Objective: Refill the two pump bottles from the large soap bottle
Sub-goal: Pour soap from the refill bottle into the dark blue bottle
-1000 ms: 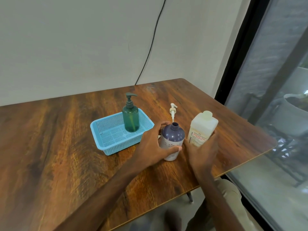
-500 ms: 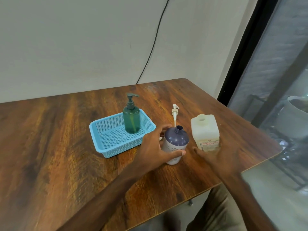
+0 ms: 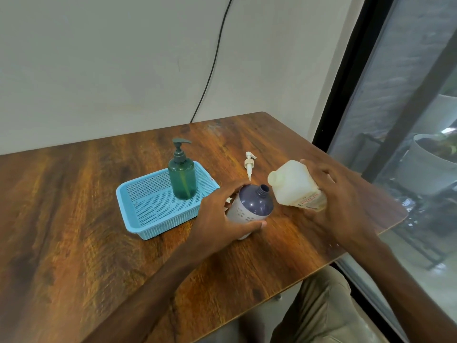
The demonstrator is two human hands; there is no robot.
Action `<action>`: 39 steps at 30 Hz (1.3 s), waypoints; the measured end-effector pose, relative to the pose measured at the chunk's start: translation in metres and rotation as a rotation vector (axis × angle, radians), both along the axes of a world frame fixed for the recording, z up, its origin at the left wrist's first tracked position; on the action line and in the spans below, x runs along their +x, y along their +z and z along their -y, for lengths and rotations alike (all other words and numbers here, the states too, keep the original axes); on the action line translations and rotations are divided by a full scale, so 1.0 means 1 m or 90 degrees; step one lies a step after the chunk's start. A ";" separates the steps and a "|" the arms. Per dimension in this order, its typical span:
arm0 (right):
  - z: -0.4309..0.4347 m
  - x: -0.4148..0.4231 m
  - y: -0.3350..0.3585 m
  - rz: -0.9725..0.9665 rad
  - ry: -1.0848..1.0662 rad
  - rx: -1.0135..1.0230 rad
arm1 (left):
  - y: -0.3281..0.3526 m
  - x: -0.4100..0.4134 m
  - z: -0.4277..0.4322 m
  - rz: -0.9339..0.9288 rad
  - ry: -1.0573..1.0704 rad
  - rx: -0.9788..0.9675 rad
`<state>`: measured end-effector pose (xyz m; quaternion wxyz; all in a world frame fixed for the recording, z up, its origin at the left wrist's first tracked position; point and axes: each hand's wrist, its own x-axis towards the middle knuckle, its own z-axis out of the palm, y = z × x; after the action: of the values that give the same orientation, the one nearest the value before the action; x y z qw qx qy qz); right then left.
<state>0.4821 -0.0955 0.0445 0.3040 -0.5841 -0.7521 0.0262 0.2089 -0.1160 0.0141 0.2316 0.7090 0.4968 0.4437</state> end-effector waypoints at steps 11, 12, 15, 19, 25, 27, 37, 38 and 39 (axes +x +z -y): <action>-0.013 0.016 0.000 0.111 0.026 0.003 | -0.002 0.000 0.000 0.007 -0.010 0.004; -0.013 0.015 0.001 0.118 0.033 0.007 | -0.001 0.000 0.000 0.008 -0.012 0.008; -0.011 0.013 0.006 0.115 0.044 0.021 | -0.003 -0.001 0.000 0.006 -0.012 0.011; -0.007 0.011 0.013 0.102 0.053 0.035 | -0.005 -0.002 -0.001 0.003 -0.007 0.006; -0.005 0.011 0.017 0.093 0.078 0.039 | -0.005 -0.002 -0.003 -0.004 -0.004 0.007; -0.006 0.012 0.016 0.102 0.080 0.037 | -0.006 -0.002 -0.003 -0.012 -0.003 0.006; -0.012 0.014 0.018 0.119 0.097 0.043 | -0.009 0.000 -0.005 -0.023 0.006 0.007; -0.012 0.013 0.019 0.125 0.097 0.046 | -0.009 0.000 -0.005 -0.020 0.007 0.009; -0.012 0.013 0.019 0.128 0.097 0.047 | -0.009 0.000 -0.004 -0.018 0.007 0.009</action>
<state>0.4955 -0.0836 0.0637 0.2457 -0.5136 -0.8213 -0.0369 0.2088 -0.1116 0.0055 0.2170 0.7143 0.5005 0.4384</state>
